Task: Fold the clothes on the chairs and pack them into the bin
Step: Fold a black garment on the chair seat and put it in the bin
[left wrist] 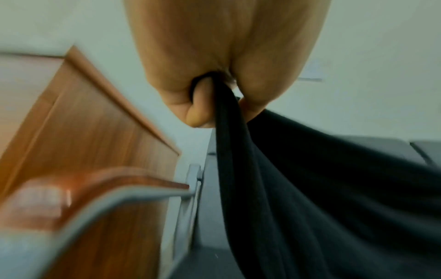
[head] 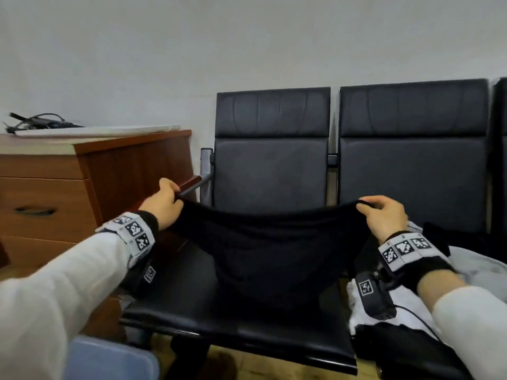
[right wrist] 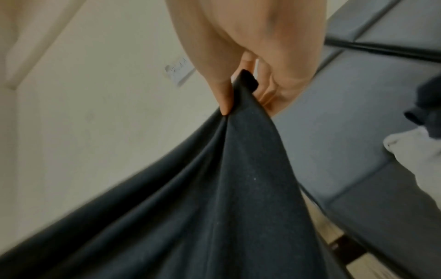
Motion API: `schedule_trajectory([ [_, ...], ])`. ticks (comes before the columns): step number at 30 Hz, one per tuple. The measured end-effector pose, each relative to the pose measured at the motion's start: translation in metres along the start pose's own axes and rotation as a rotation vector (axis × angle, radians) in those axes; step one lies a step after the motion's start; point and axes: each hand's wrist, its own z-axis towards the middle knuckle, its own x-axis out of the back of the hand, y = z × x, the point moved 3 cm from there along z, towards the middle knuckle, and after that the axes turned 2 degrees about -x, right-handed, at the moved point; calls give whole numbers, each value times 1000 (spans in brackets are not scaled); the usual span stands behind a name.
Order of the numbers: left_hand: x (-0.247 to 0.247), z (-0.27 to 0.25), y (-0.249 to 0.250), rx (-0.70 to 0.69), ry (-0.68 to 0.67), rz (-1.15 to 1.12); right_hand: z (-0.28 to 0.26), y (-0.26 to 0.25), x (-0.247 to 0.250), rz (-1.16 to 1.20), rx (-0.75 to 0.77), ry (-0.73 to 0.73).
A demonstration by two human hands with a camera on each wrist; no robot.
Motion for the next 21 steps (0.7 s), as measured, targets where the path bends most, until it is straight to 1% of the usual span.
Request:
schedule_trajectory([
  [1,22,2,9,-59,5,70,4,-15,11,-20,28,16],
  [3,58,5,22,-172,59,152,10,-45,32,-42,105,66],
  [6,104,0,38,-312,188,77,11,-82,63,-71,194,80],
  [8,130,-5,43,-344,277,72,9,-102,81,-93,249,85],
  [10,152,-15,47,-371,320,157,7,-119,99,-114,306,104],
  [13,178,-28,55,-363,295,286,12,-134,121,-60,355,130],
  [15,197,-36,62,-334,293,302,13,-146,137,17,387,170],
  [17,210,-36,68,-339,324,281,17,-157,147,59,392,177],
  [19,212,-32,71,-329,286,269,24,-158,147,60,357,124],
  [21,203,-23,69,-246,177,249,33,-150,137,104,278,46],
])
